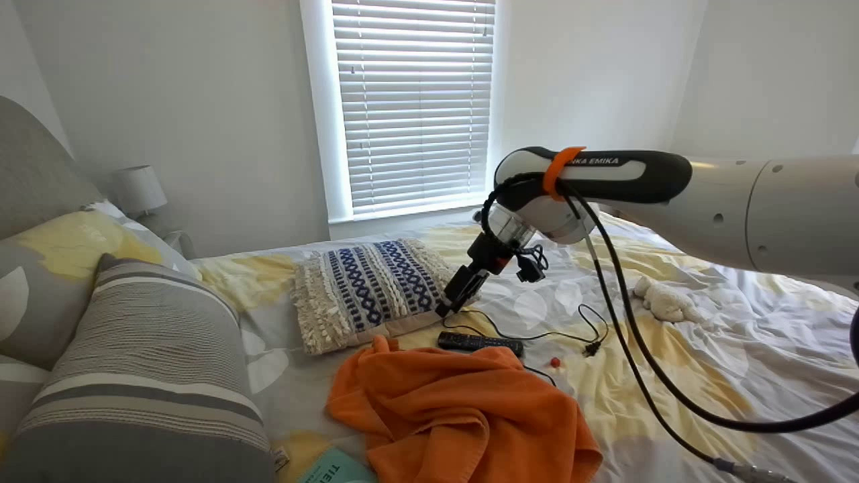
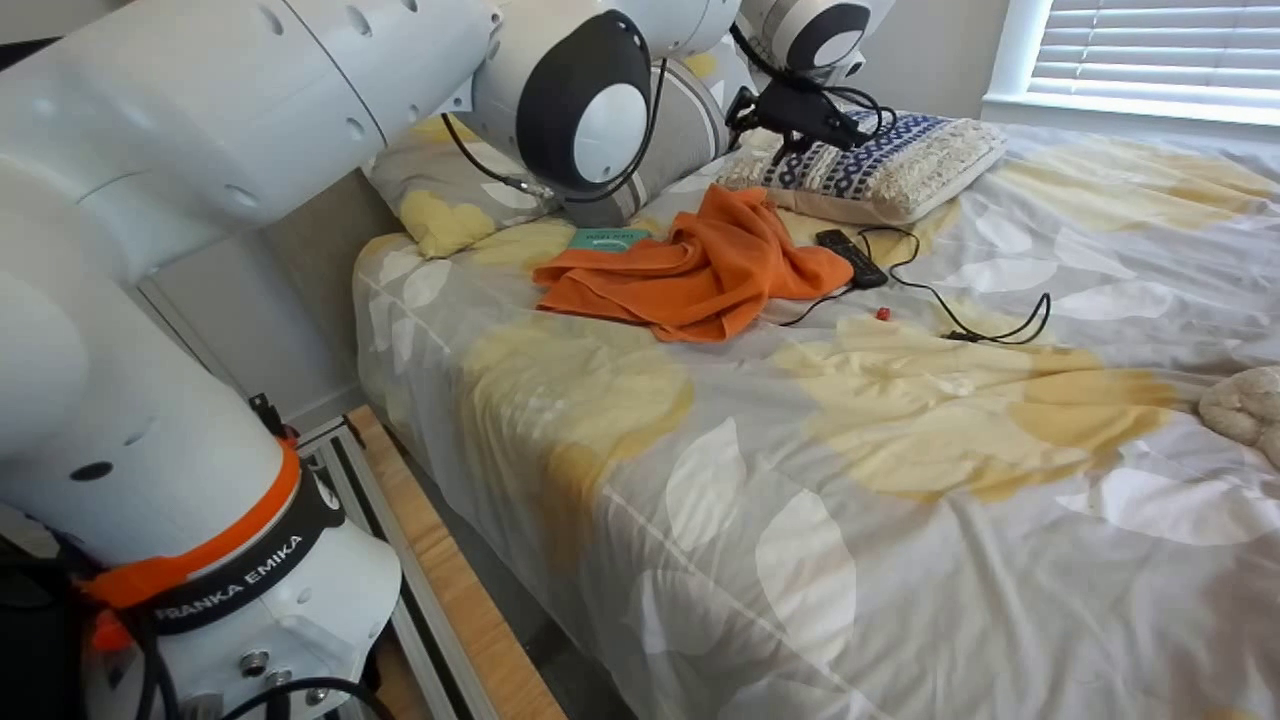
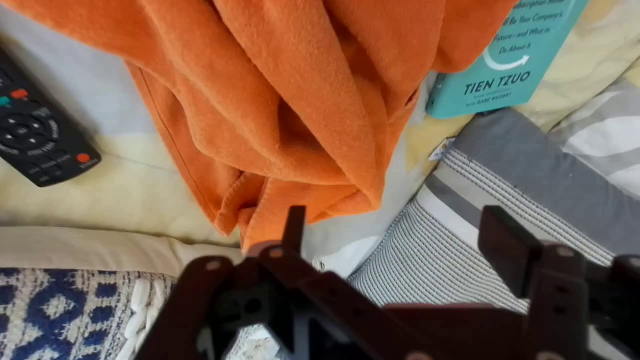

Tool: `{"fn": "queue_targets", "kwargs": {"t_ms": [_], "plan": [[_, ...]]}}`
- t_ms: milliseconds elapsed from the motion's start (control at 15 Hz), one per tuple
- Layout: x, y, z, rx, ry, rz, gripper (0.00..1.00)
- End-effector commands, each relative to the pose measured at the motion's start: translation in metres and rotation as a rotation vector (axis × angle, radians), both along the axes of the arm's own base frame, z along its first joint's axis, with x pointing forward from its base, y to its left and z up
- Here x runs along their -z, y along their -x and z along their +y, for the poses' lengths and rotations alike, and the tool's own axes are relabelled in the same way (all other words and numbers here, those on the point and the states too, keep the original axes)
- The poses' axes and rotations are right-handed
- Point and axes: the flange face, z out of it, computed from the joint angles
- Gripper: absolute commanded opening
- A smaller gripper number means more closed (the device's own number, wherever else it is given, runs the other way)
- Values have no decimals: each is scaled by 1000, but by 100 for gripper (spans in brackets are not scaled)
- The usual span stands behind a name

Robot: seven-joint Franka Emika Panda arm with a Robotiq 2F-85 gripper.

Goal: Fold the towel in half from right to left.

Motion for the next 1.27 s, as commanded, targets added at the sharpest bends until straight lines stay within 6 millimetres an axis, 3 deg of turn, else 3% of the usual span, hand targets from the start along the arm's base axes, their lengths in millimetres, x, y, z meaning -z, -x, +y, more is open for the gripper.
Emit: {"fn": "queue_targets", "kwargs": {"t_ms": [0,400,667,933,1000,1200], "plan": [[-50,12,-15,-40,176,71,100],[-159,39,-15,-70,441,91,100],[-209,49,-6,-67,621,11,100],[-240,54,0,-4,685,-39,100],[-232,51,0,-41,647,-42,100],[-242,53,1,-19,657,-51,100]]}}
